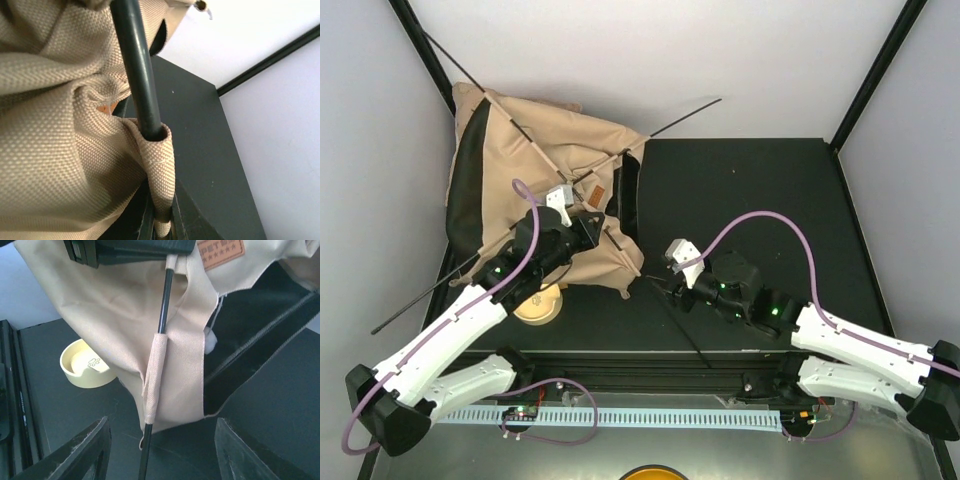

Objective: Set up the pet tent

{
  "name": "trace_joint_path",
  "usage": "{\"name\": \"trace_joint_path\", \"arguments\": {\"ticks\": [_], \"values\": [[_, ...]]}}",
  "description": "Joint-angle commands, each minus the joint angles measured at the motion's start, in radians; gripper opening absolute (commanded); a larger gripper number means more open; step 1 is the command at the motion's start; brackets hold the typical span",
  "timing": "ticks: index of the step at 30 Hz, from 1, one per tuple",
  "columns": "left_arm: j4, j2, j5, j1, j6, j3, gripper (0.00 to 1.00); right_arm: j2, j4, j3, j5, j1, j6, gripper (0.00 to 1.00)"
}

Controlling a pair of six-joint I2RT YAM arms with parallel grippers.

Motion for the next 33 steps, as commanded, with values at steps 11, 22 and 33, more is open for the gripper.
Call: {"name": "trace_joint_path", "arguments": {"ticks": [11,22,33], "values": [[0.110,-0.060,0.040,-0.005,0.257,0.078,0.02,-0.017,-0.001,-0.062,0.006,-0.001,0.137,0.66],[0.139,-0.081,-0.017,-0.002,0.256,0.071,0.02,-0.015,-0.096,-0.135,-0.122,-0.001,0.273,0.62],[0.137,-0.089,-0.066,-0.001,0.209,0.070,0.02,0.047,-0.095,-0.216,-0.234,0.001,0.291,0.52]]}}
